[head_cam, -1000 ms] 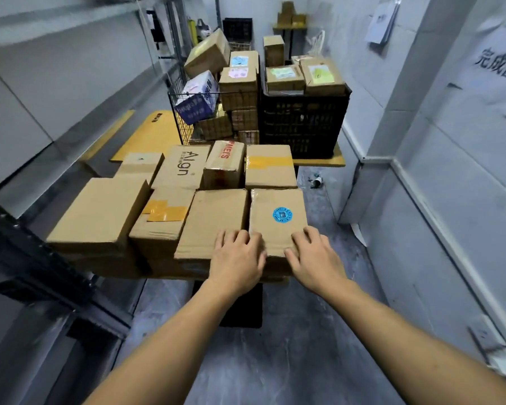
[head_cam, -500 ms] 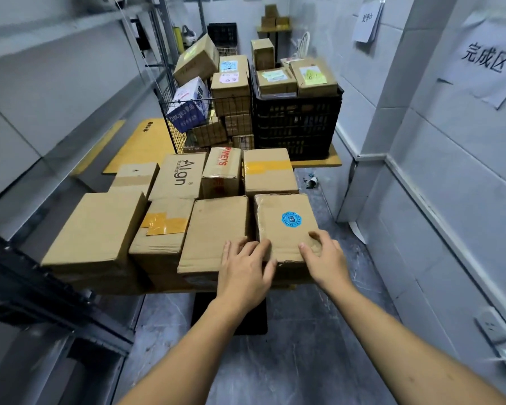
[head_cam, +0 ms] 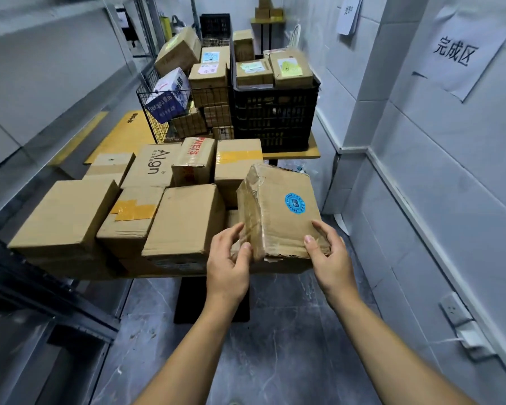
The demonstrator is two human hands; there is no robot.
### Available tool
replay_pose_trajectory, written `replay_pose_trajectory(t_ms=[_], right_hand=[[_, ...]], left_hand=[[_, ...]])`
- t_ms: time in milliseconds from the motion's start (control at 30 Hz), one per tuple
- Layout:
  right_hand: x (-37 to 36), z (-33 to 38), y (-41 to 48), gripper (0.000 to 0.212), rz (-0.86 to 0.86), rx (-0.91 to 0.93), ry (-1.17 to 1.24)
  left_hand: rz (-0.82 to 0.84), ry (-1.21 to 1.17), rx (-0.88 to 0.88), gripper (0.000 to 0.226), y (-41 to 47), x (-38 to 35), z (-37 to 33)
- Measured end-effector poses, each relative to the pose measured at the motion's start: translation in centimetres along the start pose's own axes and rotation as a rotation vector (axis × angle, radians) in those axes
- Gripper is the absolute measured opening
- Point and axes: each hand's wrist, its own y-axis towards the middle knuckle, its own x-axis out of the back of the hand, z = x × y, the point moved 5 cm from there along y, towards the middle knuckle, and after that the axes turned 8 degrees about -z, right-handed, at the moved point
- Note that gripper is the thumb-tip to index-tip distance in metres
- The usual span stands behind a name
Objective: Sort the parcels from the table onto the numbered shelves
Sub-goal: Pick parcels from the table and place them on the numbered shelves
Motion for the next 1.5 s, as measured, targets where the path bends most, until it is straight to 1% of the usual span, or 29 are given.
replay_pose_trajectory(t_ms=[67, 133, 200, 267, 333, 400, 467, 500, 600, 633, 733, 800, 900, 933, 1000, 1067, 1133, 1167, 1233, 1300, 1367, 1433, 1500], right_hand=[[1.2, -0.3, -0.3, 0.038, 0.003, 0.006, 0.027], [2.3, -0.6, -0.7, 0.038, 0.011, 0.0, 0.059], [3.1, -0.9, -1.1, 0.039, 0.048, 0.003, 0.08], [3.7, -1.2, -1.4, 0.041, 0.11, 0.002, 0.076], [4.1, -1.4, -1.5, 0.037, 0.16, 0.017, 0.038], [4.6, -1.3, -1.4, 0.033, 0.196, 0.056, -0.041], [4.8, -0.9, -1.1, 0.032, 0.195, 0.078, -0.092], [4.7, -0.6, -1.1, 0.034, 0.209, 0.081, -0.075], [3.8, 0.5, -1.8, 0.06, 0.298, 0.045, 0.06], [3.5, 0.6, -2.0, 0.065, 0.308, 0.03, 0.082], [3.3, 1.0, -2.1, 0.067, 0.264, 0.017, 0.104], [3.2, 1.0, -1.9, 0.062, 0.224, -0.01, 0.138], [3.4, 0.8, -1.4, 0.068, 0.193, -0.096, 0.261], [3.4, 0.4, -1.2, 0.065, 0.192, -0.132, 0.31], [3.1, -0.2, -1.1, 0.049, 0.201, -0.198, 0.427], [2.9, -0.7, -1.2, 0.04, 0.212, -0.254, 0.52], [2.9, -0.4, -1.4, 0.033, 0.235, -0.274, 0.591], [2.9, -0.2, -1.6, 0.032, 0.251, -0.281, 0.612], [2.9, -0.1, -1.7, 0.03, 0.288, -0.287, 0.628], [2.9, -0.4, -1.6, 0.031, 0.302, -0.279, 0.616], [3.2, -0.6, -1.3, 0.036, 0.263, -0.232, 0.542], [3.8, -0.1, -1.0, 0.049, 0.231, -0.095, 0.382], [4.4, 0.6, -0.9, 0.051, 0.205, 0.069, 0.207]], left_hand=[[0.0, 0.073, 0.015, 0.046, -1.0, -0.7, -0.4], [0.019, 0.053, 0.113, 0.055, -1.9, -1.4, -0.2], [0.075, -0.114, 0.236, 0.057, -2.8, -2.2, 0.1], [0.126, -0.26, 0.3, 0.057, -3.9, -2.9, -0.1], [0.1, -0.261, 0.258, 0.054, -4.9, -3.0, -0.6], [0.045, -0.203, 0.189, 0.051, -5.6, -2.8, -1.0], [0.014, -0.121, 0.127, 0.049, -6.3, -2.7, -1.4], [0.007, -0.071, 0.098, 0.048, -6.6, -2.7, -1.7], [-0.028, 0.084, 0.004, 0.048, -7.5, -2.9, -2.9], [-0.035, 0.121, -0.028, 0.051, -7.6, -3.0, -3.3], [-0.026, 0.175, -0.1, 0.059, -7.5, -3.0, -3.8], [0.0, 0.137, -0.113, 0.058, -7.3, -2.9, -4.3], [0.015, -0.105, 0.015, 0.048, -6.6, -2.3, -4.4], [0.003, -0.132, 0.041, 0.044, -6.3, -2.0, -4.2], [-0.04, -0.053, 0.035, 0.04, -5.8, -1.4, -3.6], [-0.054, 0.057, 0.055, 0.044, -5.3, -1.0, -2.6], [-0.047, 0.105, 0.116, 0.052, -5.3, -0.7, -1.4], [-0.04, 0.099, 0.136, 0.055, -5.4, -0.6, -1.1], [-0.013, 0.011, 0.187, 0.056, -5.8, -0.6, -0.8], [0.033, -0.107, 0.221, 0.054, -6.1, -0.9, -0.8], [0.017, -0.12, 0.206, 0.055, -6.3, -0.8, -1.1], [-0.023, -0.068, 0.164, 0.056, -6.4, -0.4, -1.3], [-0.043, -0.013, 0.117, 0.054, -6.5, -0.1, -1.7]])
